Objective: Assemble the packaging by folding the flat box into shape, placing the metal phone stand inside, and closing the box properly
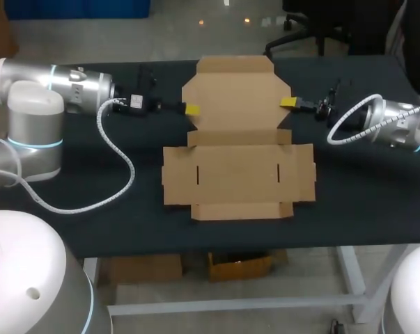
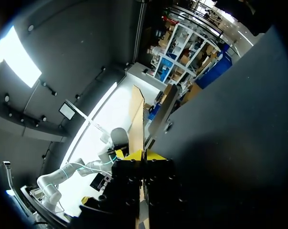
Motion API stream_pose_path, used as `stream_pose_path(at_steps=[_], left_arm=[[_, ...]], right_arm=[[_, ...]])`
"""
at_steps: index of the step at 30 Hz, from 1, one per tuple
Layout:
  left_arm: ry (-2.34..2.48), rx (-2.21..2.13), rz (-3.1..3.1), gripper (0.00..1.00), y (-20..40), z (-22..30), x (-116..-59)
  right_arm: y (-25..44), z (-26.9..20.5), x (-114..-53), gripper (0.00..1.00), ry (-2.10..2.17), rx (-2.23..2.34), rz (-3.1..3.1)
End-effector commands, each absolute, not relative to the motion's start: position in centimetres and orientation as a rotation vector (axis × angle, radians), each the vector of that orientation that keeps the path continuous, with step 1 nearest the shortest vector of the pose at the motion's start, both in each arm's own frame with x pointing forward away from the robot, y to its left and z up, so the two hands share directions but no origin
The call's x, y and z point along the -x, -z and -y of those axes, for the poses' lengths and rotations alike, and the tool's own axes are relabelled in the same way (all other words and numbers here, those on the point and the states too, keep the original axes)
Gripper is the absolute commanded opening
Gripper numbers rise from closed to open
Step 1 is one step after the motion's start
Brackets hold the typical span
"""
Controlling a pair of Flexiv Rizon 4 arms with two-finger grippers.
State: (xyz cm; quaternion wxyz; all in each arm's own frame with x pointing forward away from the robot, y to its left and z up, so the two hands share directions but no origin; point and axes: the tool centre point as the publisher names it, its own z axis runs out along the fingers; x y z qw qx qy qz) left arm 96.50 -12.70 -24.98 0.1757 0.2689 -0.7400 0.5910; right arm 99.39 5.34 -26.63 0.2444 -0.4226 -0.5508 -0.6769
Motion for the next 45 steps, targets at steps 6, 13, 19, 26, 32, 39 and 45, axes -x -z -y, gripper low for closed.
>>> stream_pose_path(at_steps=[6,13,19,26,32,39,45], left_arm=[[-1.689,-0.753,2.096,0.36,25.1,13.8,-96.6],[-1.696,-0.734,2.098,0.32,24.6,14.6,-96.5],[-1.699,-0.726,2.103,0.33,24.5,15.2,-96.5],[-1.695,-0.730,2.109,0.33,24.6,15.9,-96.6],[-1.697,-0.719,2.110,0.31,24.5,16.4,-96.6],[-1.704,-0.710,2.109,0.29,24.3,16.7,-96.6],[-1.707,-0.708,2.109,0.23,24.3,16.8,-96.6]], right_arm=[[26.6,-5.6,-99.5,0.00,1.855,1.131,1.503],[26.4,-5.9,-99.5,0.00,1.858,1.121,1.505],[26.2,-6.1,-99.5,0.00,1.858,1.113,1.511],[26.1,-6.4,-99.5,0.00,1.854,1.104,1.514],[26.0,-6.6,-99.5,0.00,1.857,1.095,1.514],[25.8,-6.7,-99.5,0.00,1.860,1.089,1.516],[25.8,-6.7,-99.5,0.00,1.862,1.085,1.516]])
